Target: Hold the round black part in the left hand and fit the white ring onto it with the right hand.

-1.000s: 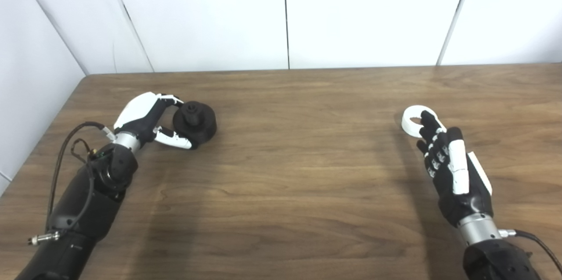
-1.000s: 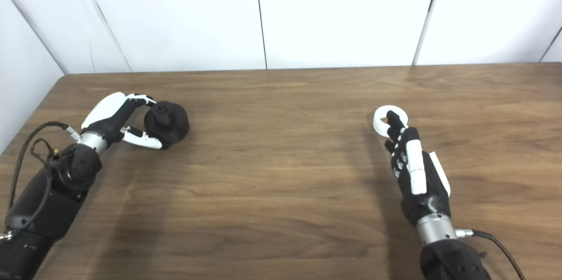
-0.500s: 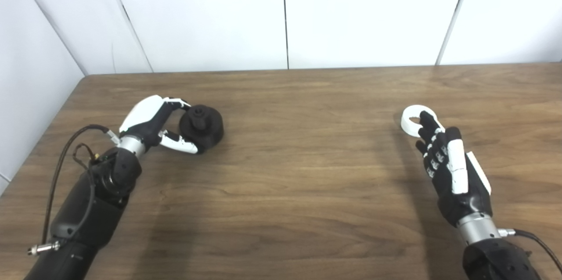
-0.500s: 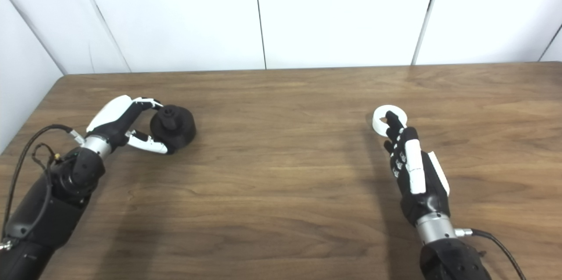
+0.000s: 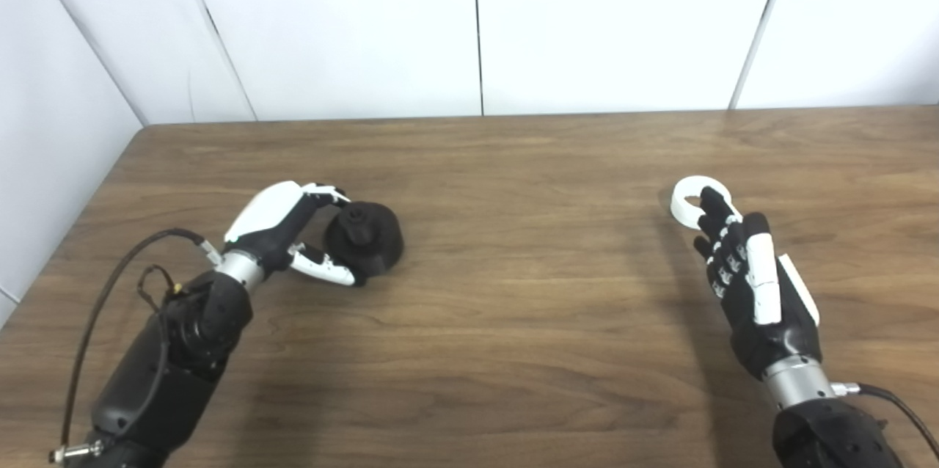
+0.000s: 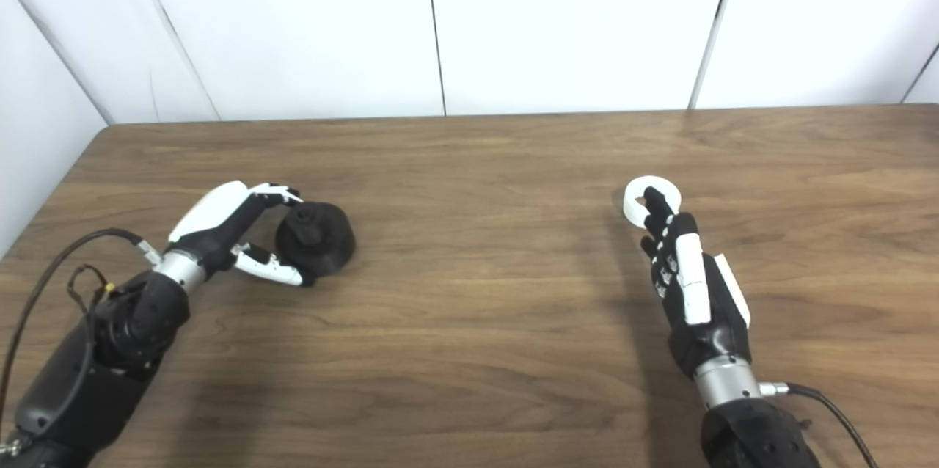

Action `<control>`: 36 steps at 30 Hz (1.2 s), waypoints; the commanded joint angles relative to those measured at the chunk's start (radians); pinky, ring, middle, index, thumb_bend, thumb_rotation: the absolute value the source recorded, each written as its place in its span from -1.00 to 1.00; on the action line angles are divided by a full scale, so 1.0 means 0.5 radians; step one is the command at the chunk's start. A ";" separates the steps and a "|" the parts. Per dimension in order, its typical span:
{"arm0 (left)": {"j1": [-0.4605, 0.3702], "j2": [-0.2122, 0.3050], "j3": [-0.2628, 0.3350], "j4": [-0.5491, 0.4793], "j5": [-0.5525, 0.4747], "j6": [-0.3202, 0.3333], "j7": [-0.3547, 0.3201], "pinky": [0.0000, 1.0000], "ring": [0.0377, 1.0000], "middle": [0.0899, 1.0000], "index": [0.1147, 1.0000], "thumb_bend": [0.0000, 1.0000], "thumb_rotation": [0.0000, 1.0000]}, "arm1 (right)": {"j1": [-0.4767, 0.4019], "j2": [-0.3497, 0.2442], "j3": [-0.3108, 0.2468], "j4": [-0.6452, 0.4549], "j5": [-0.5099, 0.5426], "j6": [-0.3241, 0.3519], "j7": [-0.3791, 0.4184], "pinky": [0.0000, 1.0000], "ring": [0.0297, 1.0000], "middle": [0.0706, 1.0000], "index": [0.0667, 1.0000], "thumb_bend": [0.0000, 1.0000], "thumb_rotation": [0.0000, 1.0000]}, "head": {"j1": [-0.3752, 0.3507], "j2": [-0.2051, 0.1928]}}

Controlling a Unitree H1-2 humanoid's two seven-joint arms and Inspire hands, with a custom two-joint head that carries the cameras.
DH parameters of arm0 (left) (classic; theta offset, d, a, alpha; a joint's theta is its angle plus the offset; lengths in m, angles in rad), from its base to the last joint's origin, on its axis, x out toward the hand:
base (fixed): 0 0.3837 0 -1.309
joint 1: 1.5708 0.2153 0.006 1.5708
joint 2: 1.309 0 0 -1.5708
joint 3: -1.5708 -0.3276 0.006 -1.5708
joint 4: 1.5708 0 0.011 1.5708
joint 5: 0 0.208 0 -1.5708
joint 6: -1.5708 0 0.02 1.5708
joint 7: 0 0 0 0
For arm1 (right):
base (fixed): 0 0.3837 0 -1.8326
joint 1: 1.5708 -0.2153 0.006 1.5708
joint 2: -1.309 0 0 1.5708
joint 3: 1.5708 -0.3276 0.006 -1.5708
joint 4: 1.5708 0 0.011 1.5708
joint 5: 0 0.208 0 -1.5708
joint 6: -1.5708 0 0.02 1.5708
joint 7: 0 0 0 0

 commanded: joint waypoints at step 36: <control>0.298 -0.218 -0.188 -0.649 0.174 -0.163 -0.174 0.97 0.92 0.76 0.11 0.56 -0.43 | -0.026 0.038 0.012 -0.123 -0.005 0.012 -0.031 1.00 1.00 0.96 0.88 0.28 1.00 | -0.059 0.039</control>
